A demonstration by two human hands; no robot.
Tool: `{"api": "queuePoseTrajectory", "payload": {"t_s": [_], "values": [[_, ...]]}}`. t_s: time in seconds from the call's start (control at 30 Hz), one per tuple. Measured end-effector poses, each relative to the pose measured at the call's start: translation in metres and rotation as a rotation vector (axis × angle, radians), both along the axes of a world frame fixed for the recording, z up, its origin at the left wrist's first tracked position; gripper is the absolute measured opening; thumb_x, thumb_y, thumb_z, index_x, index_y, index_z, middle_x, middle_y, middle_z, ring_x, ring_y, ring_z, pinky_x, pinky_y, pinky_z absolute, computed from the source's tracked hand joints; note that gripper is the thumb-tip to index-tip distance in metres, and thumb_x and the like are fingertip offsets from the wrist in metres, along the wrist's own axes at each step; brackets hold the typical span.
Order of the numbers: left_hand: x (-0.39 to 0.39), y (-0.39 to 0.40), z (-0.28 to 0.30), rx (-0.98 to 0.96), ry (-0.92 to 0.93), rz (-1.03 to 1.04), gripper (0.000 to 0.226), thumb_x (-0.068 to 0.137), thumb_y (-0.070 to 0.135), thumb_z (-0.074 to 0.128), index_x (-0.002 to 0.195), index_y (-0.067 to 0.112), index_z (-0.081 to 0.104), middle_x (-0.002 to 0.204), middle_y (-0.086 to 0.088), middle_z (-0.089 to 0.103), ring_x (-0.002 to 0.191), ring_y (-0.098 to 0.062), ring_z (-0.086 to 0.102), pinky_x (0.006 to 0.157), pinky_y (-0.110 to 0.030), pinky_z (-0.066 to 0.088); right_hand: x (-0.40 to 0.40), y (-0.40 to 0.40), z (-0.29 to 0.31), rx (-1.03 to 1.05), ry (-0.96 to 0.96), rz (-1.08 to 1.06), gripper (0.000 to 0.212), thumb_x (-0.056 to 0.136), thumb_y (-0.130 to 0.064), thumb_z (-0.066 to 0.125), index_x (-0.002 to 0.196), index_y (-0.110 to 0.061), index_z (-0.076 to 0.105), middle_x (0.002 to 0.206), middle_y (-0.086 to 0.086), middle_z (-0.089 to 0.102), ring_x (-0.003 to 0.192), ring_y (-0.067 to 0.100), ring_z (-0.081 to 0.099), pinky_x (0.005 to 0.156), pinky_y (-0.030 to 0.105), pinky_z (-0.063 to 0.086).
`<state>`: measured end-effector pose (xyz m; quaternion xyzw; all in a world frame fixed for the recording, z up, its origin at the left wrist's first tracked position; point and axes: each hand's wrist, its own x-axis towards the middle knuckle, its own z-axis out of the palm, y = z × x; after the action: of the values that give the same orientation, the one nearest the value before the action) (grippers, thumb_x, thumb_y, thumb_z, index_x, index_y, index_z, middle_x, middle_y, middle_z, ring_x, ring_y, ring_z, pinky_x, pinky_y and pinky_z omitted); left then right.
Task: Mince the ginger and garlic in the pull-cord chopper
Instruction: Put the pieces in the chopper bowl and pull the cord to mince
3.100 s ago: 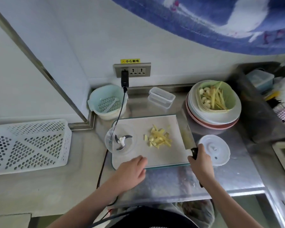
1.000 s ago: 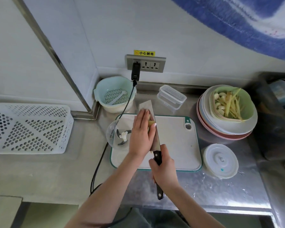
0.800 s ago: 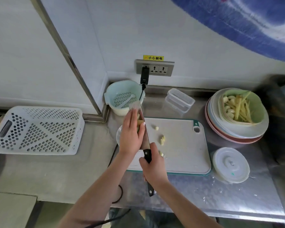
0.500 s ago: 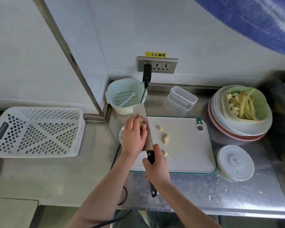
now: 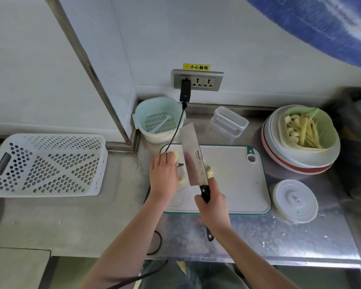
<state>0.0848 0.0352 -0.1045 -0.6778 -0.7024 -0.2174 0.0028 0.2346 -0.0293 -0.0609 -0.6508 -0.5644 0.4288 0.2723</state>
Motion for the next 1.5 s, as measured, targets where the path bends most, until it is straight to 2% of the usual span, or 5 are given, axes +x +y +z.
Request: {"api": "queuePoseTrajectory", "payload": {"t_s": [0.4,0.77,1.0,1.17,1.5], "values": [[0.039,-0.067,-0.001,-0.129,0.194,-0.821,0.024,0.078,0.012,0.065,0.099,0.009,0.053,0.097,-0.006,0.06,0.086,-0.021,0.059,0.075,-0.034,0.055,0.108,0.058,-0.001,0.187,-0.812,0.24,0.021,0.098,-0.033,0.042,0.115,-0.021,0.046,0.092,0.004,0.06,0.076,0.033,0.061,0.053,0.03,0.036],[0.051,-0.079,-0.022,-0.332,-0.046,-0.451,0.038,0.088,0.05,0.046,0.087,0.013,0.051,0.085,0.001,0.051,0.077,-0.015,0.052,0.053,-0.027,0.048,0.158,0.019,-0.033,0.288,-0.992,0.623,0.052,0.061,-0.019,0.087,0.094,-0.025,0.047,0.059,-0.003,0.047,0.025,0.019,0.04,0.031,0.017,0.017],[0.06,-0.076,-0.029,-0.24,-0.158,-0.318,0.069,0.065,0.036,0.084,0.115,0.005,0.048,0.119,-0.018,0.057,0.107,-0.03,0.062,0.082,-0.028,0.055,0.172,-0.014,-0.015,0.001,-0.499,0.268,0.01,0.093,-0.025,0.059,0.102,-0.022,0.054,0.073,-0.003,0.063,0.056,0.014,0.057,0.05,0.022,0.041],[0.085,-0.071,-0.029,-0.267,-0.306,-0.193,0.063,0.095,0.023,0.037,0.15,0.004,0.013,0.159,-0.01,0.004,0.145,-0.013,0.003,0.116,-0.027,0.02,0.123,-0.023,-0.017,-0.18,-0.084,-0.128,0.008,0.094,-0.021,0.055,0.095,-0.021,0.047,0.063,0.005,0.059,0.043,0.017,0.053,0.039,0.029,0.047],[0.091,-0.05,-0.039,-0.348,-0.153,-0.115,0.065,0.087,0.008,0.056,0.144,-0.008,0.027,0.149,-0.027,0.03,0.139,-0.037,0.03,0.113,-0.038,0.019,0.089,-0.06,-0.026,-0.245,0.049,-0.24,0.011,0.094,-0.015,0.054,0.085,-0.013,0.048,0.062,0.016,0.057,0.034,0.014,0.049,0.034,0.026,0.043]]}}
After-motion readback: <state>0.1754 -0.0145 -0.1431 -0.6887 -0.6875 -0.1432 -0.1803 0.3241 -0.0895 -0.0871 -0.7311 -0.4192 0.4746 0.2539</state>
